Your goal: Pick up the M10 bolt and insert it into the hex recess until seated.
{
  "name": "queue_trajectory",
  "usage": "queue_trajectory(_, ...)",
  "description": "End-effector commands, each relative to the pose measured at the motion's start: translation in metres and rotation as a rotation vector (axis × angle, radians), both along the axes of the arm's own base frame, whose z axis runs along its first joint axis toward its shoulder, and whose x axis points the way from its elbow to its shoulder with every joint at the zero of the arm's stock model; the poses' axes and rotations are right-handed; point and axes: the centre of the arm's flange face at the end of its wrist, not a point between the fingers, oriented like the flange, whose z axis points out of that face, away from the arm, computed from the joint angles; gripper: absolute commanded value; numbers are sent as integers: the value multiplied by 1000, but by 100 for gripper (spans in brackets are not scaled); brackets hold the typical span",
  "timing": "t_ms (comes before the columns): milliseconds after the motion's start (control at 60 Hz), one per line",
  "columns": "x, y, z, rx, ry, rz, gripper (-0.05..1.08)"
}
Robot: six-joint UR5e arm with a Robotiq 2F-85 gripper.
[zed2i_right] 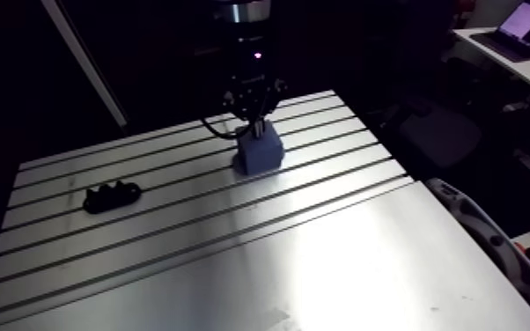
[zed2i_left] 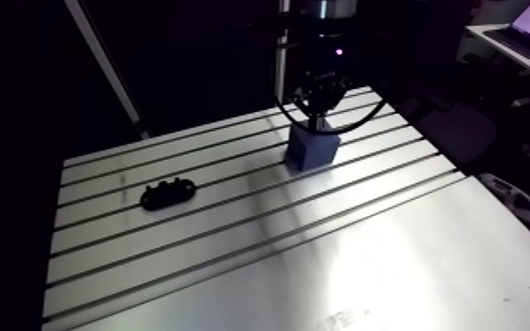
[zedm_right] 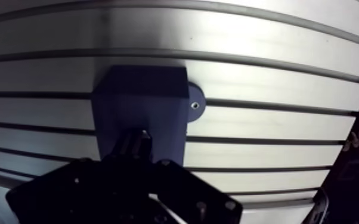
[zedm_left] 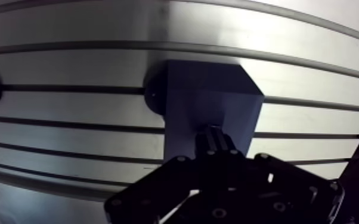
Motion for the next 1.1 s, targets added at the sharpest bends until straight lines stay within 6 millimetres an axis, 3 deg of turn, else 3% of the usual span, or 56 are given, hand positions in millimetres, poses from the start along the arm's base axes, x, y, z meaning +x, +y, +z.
queue_trajectory(17,0,0,4,1,7,-1,105)
queue_trajectory(467,-2,0,22,9,35,1,104)
queue_trajectory(567,0,0,25,9,36,1,99)
queue_trajectory(583,0,0,24,10,34,1,86)
queue_trajectory(600,0,0,24,10,34,1,86)
queue_trajectory(617,0,0,24,10,33,1,55)
queue_trajectory(633,0,0,24,10,33,1,55)
queue_trajectory(650,0,0,24,8,29,1,14)
queue_trajectory(667,0,0,24,8,29,1,14)
queue_trajectory(683,1,-1,23,7,25,1,3)
queue_trajectory(950,4,-2,24,7,27,1,0)
queue_trajectory(1100,4,-2,46,18,57,1,0)
